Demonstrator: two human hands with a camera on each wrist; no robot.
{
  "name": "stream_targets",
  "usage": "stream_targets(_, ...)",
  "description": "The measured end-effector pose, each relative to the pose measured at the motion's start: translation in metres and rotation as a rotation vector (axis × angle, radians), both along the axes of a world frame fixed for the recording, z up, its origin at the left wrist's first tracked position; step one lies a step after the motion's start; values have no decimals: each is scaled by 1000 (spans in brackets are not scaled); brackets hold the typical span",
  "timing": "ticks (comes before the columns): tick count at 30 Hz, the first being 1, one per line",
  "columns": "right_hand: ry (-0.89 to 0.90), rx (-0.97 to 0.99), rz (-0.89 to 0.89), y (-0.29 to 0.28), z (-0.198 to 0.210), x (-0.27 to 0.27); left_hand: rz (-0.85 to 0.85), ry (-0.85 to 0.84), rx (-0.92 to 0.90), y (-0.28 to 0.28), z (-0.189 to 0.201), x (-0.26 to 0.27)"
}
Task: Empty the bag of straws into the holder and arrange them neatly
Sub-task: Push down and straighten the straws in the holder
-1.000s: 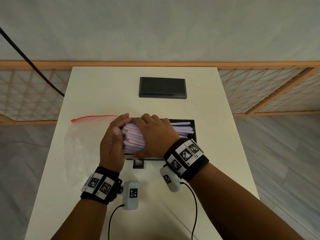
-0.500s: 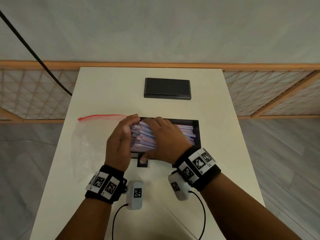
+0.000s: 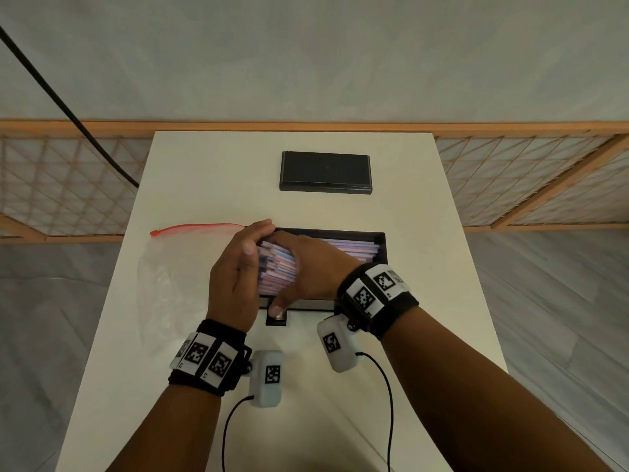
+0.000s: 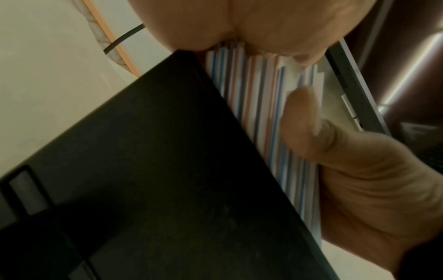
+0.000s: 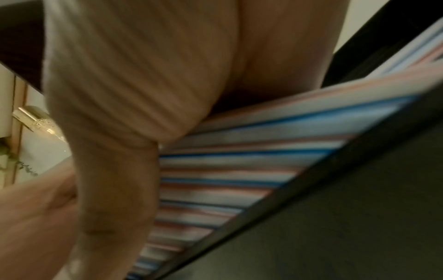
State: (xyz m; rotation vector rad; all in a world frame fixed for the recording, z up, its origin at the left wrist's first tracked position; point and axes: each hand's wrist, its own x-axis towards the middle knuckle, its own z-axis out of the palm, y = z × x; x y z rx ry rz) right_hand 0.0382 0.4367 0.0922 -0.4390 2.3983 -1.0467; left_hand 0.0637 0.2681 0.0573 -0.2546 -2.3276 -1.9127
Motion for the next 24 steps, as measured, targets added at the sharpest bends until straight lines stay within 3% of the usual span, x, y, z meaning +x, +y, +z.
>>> stream_targets(8,-103,44,64,-3,-1,-8,6,-19,-34,-1,0,0)
stream_targets(19,-36,114,55,-11,2,-3,-7,-109,-1,-4,-6,2)
stream_targets(24,51,286,50,-13,10,-3,-69,-173,36,-6,-5,2)
